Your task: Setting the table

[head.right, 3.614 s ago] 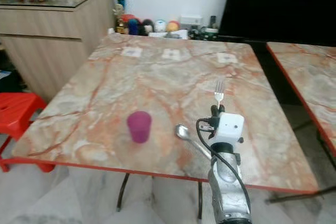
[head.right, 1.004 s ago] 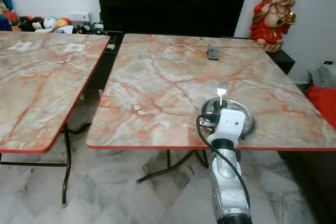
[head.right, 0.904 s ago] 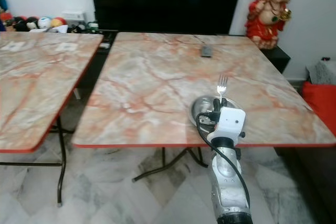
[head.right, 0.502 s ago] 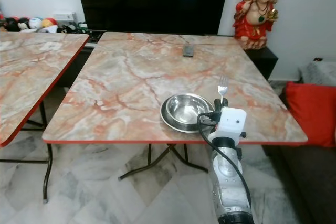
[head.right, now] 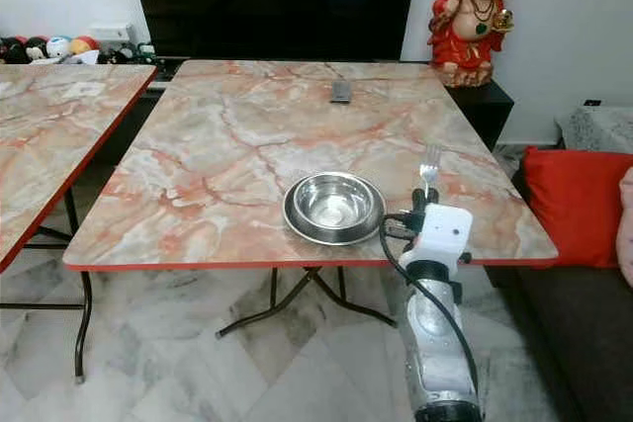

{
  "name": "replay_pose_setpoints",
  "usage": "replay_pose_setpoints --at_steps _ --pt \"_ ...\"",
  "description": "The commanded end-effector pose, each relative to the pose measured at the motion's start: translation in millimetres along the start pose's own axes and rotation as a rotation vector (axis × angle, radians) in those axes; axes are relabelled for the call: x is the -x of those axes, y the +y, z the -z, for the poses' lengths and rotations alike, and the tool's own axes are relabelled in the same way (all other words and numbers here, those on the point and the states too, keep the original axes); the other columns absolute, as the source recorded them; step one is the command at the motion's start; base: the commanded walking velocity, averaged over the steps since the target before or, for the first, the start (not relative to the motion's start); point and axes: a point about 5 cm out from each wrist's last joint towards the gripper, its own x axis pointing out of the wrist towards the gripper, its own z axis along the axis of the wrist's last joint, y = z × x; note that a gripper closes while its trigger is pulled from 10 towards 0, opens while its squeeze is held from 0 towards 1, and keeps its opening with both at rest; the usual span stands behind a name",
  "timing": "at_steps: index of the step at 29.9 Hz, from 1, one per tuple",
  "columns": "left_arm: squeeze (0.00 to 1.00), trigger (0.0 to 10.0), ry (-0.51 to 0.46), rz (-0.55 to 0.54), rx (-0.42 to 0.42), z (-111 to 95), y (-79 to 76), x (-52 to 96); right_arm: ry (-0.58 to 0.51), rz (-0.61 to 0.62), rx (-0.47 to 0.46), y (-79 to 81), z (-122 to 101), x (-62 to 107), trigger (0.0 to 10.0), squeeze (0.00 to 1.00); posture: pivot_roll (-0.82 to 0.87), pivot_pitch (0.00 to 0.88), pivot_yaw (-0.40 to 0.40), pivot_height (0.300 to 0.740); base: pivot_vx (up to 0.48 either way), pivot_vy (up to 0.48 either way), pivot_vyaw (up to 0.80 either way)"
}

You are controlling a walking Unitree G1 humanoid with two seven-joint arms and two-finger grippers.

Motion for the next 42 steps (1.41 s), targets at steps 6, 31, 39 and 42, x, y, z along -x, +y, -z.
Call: replay_pose_setpoints --at_steps 6,31,39,42 --pt "0.00 10.0 0.024 -0.010 0.006 10 10.7 4.2 -0.010 -0.001 0.004 0.4 -4 -5.0 10.0 0.00 0.04 0.000 -0.027 0.740 0.280 0.000 0.00" --pt "0.00 10.0 0.020 0.004 -0.005 5 -0.8 0.8 -0.018 0.090 0.038 -26.8 -5 -12.1 10.0 0.00 0.04 0.000 -0.024 0.740 0.129 0.000 0.00" --pt "0.00 10.0 0.017 0.009 -0.004 1 -7.7 -1.2 0.051 0.218 0.130 -73.5 -11 -30.9 10.0 0.00 0.03 0.000 -0.009 0.740 0.000 0.000 0.00" --pt "0.00 10.0 0.018 0.013 -0.009 -1 -10.9 -2.1 0.181 0.216 0.193 -82.0 1 -36.1 10.0 0.00 0.01 0.000 -0.002 0.740 0.000 0.000 0.00"
